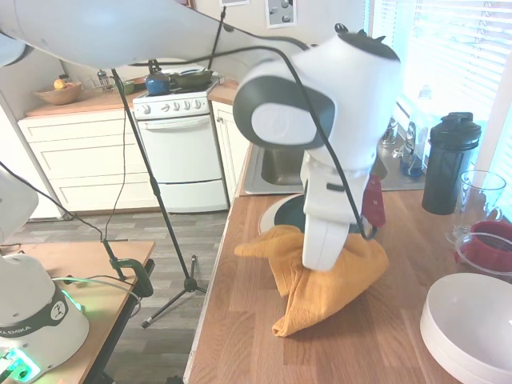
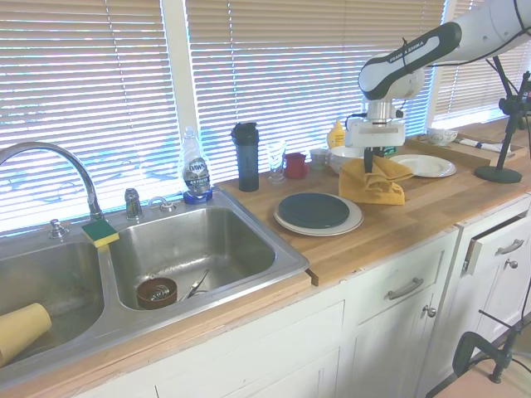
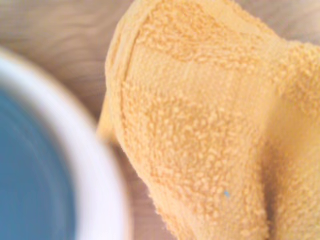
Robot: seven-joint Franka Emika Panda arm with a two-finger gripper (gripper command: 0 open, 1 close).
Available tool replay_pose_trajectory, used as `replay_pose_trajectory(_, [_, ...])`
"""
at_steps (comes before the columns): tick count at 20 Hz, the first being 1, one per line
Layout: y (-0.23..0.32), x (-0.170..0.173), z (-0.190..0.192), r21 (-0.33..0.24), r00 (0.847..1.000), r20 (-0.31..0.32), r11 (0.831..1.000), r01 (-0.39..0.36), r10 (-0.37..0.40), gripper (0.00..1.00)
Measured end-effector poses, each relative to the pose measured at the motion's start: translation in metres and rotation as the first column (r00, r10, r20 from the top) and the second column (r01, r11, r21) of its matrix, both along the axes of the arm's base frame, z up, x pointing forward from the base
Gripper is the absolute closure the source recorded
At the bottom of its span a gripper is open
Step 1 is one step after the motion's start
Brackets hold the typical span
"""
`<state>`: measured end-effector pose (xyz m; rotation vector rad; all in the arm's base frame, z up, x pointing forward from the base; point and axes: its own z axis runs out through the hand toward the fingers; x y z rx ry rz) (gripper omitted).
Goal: Wipe the blue plate in counterclockwise motion
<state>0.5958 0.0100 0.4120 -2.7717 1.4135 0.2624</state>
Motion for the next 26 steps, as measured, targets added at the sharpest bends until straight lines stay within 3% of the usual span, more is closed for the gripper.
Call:
replay_pose_trajectory(11, [0.046, -0.036, 0.123, -0.032, 0.993, 0.1, 0.998, -0.053, 0.056, 1.0])
replay_pose_trajectory(20, [0.139, -0.053, 0.147, -0.092, 0.98, 0.125, 0.985, -0.144, 0.155, 1.0])
replay_pose_trajectory(26, [0.197, -0.067, 0.137, -0.119, 0.971, 0.111, 0.973, -0.199, 0.212, 1.0])
